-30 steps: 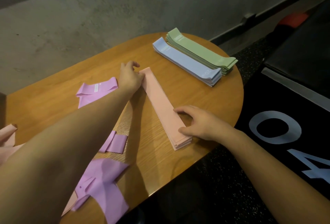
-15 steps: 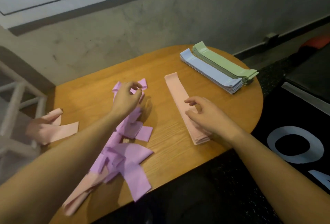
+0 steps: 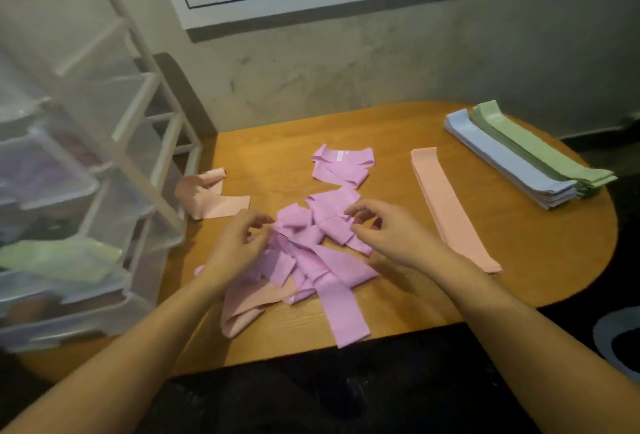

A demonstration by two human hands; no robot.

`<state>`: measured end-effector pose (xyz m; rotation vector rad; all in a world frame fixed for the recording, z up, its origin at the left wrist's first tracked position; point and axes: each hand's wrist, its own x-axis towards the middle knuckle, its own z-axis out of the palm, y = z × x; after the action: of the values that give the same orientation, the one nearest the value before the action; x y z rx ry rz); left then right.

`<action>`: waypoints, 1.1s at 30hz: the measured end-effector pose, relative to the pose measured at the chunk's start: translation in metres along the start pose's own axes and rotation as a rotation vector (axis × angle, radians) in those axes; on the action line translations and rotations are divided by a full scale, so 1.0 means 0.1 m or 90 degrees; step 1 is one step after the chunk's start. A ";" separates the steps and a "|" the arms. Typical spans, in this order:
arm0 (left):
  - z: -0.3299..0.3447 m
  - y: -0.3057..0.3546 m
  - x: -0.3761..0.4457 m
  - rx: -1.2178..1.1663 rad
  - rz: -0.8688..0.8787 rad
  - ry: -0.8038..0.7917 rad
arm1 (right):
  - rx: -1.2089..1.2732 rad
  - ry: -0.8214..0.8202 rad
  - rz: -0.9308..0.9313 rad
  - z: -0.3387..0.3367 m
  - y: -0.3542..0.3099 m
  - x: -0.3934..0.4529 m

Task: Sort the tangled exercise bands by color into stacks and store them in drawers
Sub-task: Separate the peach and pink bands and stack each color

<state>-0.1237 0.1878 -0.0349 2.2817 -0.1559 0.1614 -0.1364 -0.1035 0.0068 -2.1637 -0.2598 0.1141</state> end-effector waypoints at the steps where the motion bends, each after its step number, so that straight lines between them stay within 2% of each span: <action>1: -0.05 -0.07 -0.10 -0.001 0.001 -0.004 | 0.002 -0.012 -0.014 0.09 -0.05 0.01; 5: -0.20 -0.26 -0.51 -0.013 0.013 0.003 | 0.027 -0.070 -0.064 0.46 -0.31 0.03; 8: -0.24 -0.38 -0.72 -0.022 0.076 0.037 | 0.019 -0.148 -0.074 0.76 -0.49 0.01; 10: -0.24 -0.45 -0.83 -0.042 0.076 0.049 | 0.004 -0.207 -0.078 0.96 -0.62 -0.02; 15: -0.25 -0.48 -0.92 -0.073 0.050 0.065 | -0.181 -0.308 -0.101 1.31 -0.71 0.03; 17: -0.25 -0.47 -0.92 -0.083 0.039 0.034 | -0.255 -0.293 -0.115 1.35 -0.67 0.06; 22: -0.27 -0.43 -0.94 -0.011 0.061 -0.050 | -0.222 -0.257 -0.092 1.36 -0.55 0.08; 25: -0.28 -0.41 -0.93 0.016 0.052 -0.064 | -0.055 -0.237 0.018 1.26 -0.55 0.07; 27: -0.28 -0.40 -0.93 0.019 0.047 -0.062 | 0.036 -0.182 0.027 1.17 -0.59 0.04; 30: -0.28 -0.40 -0.95 -0.011 0.012 -0.059 | 0.147 -0.043 0.004 1.05 -0.67 0.03; 33: -0.28 -0.41 -0.95 -0.032 0.013 -0.059 | 0.302 -0.016 0.062 0.90 -0.77 0.06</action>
<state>-0.2123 0.2407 -0.0628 2.2386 -0.2300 0.0611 -0.1578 0.0127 0.0187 -1.7026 -0.1240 0.2344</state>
